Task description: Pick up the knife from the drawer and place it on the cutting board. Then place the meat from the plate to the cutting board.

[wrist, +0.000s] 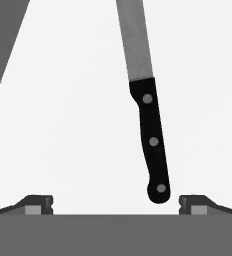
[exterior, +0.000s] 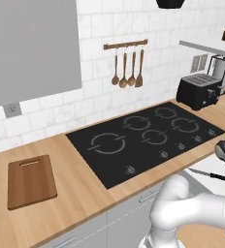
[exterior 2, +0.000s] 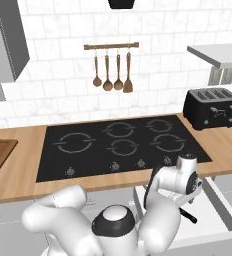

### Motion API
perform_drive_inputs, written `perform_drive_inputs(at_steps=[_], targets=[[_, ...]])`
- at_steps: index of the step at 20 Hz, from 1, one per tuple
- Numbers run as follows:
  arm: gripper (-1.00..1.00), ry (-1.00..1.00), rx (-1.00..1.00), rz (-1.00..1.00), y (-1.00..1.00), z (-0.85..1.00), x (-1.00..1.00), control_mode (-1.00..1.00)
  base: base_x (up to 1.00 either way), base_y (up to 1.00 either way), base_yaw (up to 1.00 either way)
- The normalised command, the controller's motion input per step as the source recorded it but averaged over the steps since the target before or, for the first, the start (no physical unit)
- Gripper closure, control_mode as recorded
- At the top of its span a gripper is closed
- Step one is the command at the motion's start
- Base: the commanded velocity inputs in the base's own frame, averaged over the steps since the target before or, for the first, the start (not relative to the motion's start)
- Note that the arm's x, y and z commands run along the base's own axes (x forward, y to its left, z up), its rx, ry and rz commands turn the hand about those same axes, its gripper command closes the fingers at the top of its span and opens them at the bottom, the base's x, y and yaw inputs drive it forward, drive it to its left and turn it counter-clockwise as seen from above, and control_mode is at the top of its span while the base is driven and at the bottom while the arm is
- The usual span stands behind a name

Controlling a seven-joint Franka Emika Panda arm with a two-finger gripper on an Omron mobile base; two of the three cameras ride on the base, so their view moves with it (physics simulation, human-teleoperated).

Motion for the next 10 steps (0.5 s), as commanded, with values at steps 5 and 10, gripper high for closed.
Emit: perform_drive_inputs(at_steps=[5, 10], targets=[[-1.0, 0.0, 0.0, 0.0, 0.0, -0.23, 0.08, -1.0, 0.0, 0.0, 0.0], [-1.0, 0.0, 0.0, 0.0, -0.01, -0.26, 0.25, -1.0, 0.0, 0.0, 0.0]])
